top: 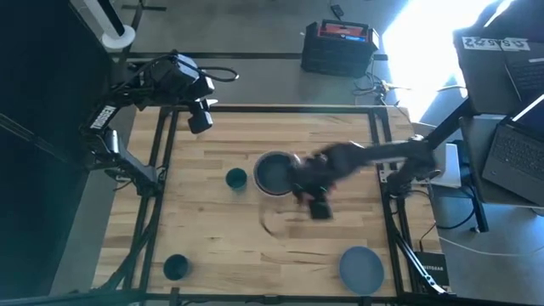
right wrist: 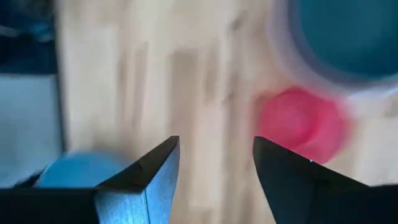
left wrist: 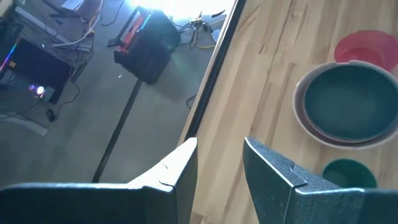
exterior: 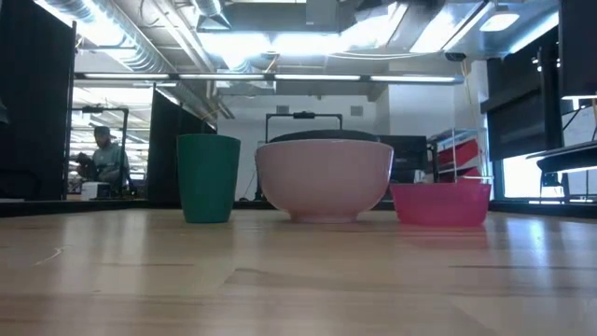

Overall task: Nest bowls inside each other
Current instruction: Stack the blue bowl on top of the green bowl

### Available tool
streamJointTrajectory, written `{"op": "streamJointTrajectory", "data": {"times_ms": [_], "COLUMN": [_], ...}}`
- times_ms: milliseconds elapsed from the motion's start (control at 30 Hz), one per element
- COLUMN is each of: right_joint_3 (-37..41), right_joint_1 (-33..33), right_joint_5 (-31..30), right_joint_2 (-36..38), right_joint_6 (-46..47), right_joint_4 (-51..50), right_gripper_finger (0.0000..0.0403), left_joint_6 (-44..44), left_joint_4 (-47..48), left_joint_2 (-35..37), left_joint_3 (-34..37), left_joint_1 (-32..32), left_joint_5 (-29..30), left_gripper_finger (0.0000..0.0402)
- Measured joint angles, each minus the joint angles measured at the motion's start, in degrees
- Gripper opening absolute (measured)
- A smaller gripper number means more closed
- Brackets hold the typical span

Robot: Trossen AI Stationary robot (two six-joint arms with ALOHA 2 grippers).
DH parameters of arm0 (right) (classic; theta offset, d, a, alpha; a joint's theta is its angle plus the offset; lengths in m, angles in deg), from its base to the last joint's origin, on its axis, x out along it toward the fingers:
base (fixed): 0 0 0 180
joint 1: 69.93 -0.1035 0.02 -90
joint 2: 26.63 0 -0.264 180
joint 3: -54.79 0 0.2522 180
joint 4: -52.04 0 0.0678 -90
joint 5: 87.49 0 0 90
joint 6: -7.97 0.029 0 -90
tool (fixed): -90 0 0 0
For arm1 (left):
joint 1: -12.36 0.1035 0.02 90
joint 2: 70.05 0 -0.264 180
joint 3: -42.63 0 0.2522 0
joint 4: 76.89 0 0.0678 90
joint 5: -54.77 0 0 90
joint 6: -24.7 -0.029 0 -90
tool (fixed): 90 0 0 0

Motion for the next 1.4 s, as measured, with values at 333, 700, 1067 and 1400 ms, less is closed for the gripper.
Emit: {"op": "streamJointTrajectory", "data": {"times_ms": [333, 700, 1067, 1400], "right_joint_3": [30.79, 48.58, 56.71, 53.59], "right_joint_1": [-27.57, -35.63, -35.80, -35.89], "right_joint_5": [0.07, 0.94, 0.29, -1.63], "right_joint_2": [16.82, 19.71, 20.04, 21.76], "right_joint_6": [34.52, 48.55, 51.85, 51.79], "right_joint_4": [15.59, 32.11, 38.05, 32.92], "right_gripper_finger": [0.0182, 0.0182, 0.0181, 0.0181], "left_joint_6": [-2.27, -1.27, 0.05, 0.24], "left_joint_4": [0.02, 0.01, 0.02, 0.00], "left_joint_2": [0.42, 0.42, 0.42, 0.40], "left_joint_3": [-0.04, -0.04, -0.04, -0.04], "left_joint_1": [-0.02, 0.00, 0.00, 0.00], "left_joint_5": [-0.03, -0.04, -0.06, -0.05], "left_gripper_finger": [0.0111, 0.0111, 0.0111, 0.0111]}}
